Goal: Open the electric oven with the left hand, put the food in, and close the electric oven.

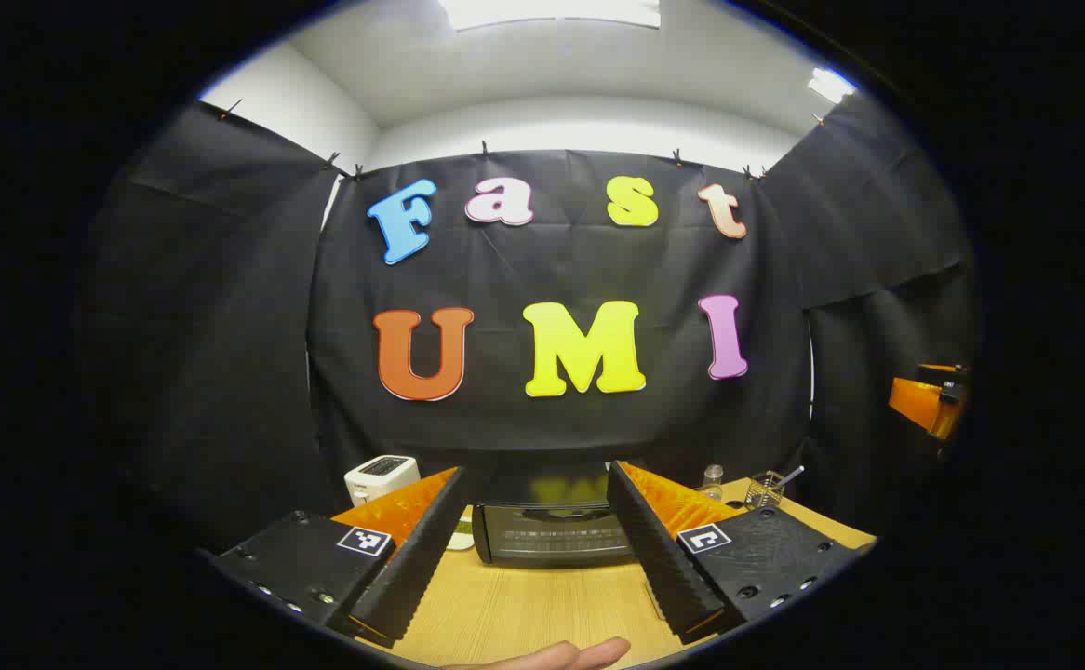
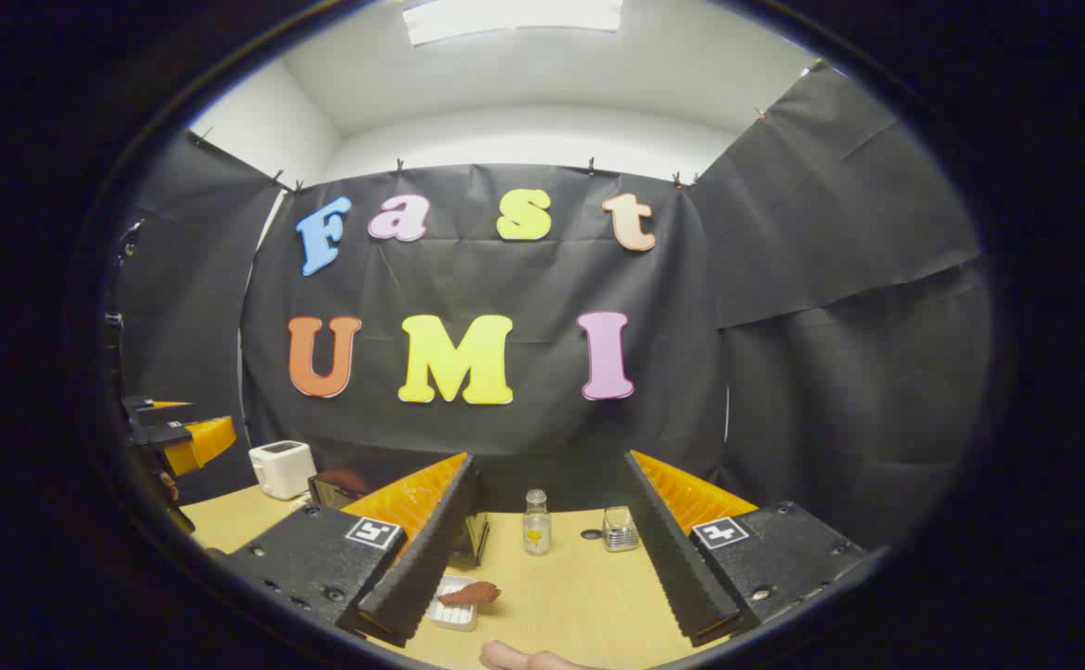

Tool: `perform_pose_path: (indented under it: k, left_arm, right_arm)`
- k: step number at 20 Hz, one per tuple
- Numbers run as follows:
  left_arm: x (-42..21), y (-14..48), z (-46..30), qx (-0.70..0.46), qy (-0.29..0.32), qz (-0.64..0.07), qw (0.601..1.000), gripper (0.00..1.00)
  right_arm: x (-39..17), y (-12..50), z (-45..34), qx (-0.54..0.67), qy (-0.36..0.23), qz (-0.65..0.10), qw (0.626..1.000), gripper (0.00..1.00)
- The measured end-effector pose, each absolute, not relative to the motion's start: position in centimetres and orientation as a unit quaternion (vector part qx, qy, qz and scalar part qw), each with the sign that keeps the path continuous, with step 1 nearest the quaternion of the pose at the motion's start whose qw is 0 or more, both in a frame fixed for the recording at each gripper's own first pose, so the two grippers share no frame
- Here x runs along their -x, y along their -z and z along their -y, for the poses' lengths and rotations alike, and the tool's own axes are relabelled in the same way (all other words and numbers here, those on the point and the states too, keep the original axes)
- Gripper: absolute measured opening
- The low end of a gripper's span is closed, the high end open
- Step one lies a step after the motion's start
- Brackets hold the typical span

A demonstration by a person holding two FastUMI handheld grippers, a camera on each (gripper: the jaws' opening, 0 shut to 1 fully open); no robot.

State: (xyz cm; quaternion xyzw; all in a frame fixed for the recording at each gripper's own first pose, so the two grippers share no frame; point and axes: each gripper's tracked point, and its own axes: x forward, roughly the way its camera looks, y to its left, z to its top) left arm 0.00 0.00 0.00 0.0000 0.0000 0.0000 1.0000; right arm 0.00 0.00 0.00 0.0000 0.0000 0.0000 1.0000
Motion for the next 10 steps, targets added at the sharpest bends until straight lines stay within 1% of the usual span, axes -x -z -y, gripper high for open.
perform_pose_path:
  k: [1, 2, 3, 10]
  left_arm:
    - [-0.4, 0.0, -0.2, -0.005, -0.004, -0.002, 1.000, 0.96]
    - [-0.7, 0.0, -0.3, -0.009, -0.008, -0.001, 1.000, 0.96]
    - [-0.9, -0.1, -0.4, -0.011, -0.012, -0.001, 1.000, 0.96]
    - [-1.0, -1.2, -1.3, 0.007, -0.019, 0.011, 1.000, 0.96]
  right_arm:
    - [-0.5, 0.3, -0.2, -0.001, -0.003, -0.004, 1.000, 0.99]
    - [-1.0, 0.5, -0.5, -0.001, -0.009, -0.008, 1.000, 0.96]
    - [-1.4, 0.6, -0.7, 0.000, -0.012, -0.010, 1.000, 0.99]
    - [-2.7, 0.4, -0.4, -0.006, -0.005, -0.005, 1.000, 0.99]
